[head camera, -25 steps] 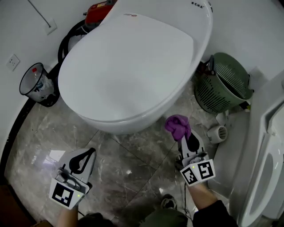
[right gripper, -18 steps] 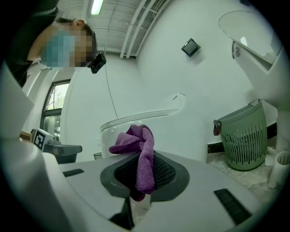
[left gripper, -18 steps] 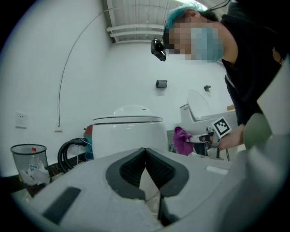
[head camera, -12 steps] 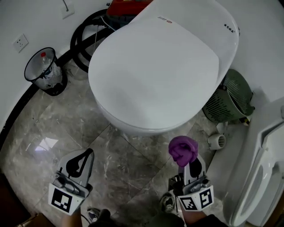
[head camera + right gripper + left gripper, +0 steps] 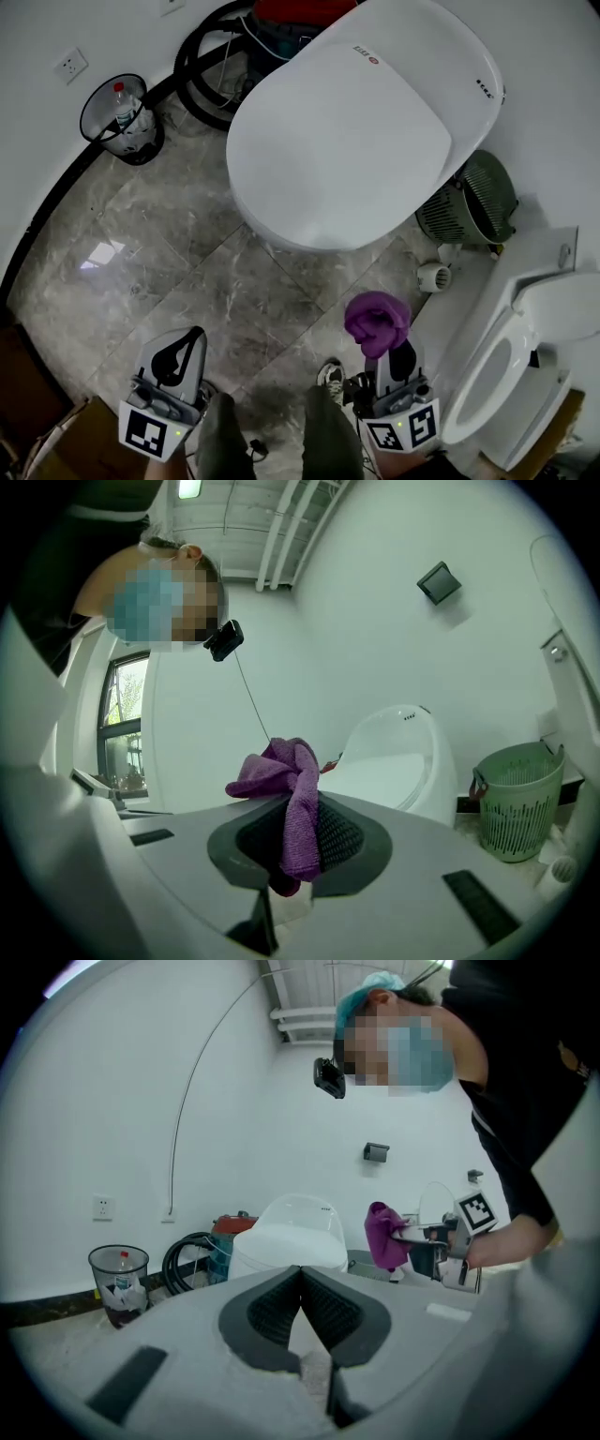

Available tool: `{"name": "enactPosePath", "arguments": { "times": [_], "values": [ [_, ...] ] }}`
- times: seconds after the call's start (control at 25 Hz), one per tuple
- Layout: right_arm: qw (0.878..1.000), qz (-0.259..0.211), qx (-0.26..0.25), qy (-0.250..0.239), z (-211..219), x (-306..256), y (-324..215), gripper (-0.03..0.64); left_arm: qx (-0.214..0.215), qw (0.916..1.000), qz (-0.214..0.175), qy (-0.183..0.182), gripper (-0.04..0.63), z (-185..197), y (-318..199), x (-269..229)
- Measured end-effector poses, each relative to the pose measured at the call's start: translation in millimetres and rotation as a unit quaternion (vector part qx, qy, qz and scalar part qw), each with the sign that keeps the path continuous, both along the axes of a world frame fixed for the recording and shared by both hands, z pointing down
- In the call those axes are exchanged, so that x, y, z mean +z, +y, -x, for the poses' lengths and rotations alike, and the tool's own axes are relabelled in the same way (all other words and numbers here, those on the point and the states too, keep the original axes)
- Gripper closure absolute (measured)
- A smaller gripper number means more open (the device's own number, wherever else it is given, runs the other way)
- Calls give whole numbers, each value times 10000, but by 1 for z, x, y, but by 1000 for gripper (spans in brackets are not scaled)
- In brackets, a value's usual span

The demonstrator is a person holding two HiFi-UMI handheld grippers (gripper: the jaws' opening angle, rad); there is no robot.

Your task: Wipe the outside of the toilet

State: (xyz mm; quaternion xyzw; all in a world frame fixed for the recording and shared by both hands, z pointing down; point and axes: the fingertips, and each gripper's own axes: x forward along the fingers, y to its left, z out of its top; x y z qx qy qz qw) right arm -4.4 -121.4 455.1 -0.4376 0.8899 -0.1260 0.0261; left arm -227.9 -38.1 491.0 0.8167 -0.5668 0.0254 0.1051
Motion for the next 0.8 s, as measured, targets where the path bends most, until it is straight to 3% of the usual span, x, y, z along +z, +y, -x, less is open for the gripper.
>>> {"name": "enactPosePath", "arguments": {
  "times": [0.32,0.52,0.8],
  "values": [
    [9991,325,213,167,-25,-135,11,571,-72,9993,139,338,589,-25,-1,-133],
    [9996,218,36,171,-17,-227,16,571,-5,9996,-99,254,589,-33,-9,-235],
    [9998,111,-133,8,8,-338,29,571,67,9998,-36,207,589,-38,6,-342]
  ]
}}
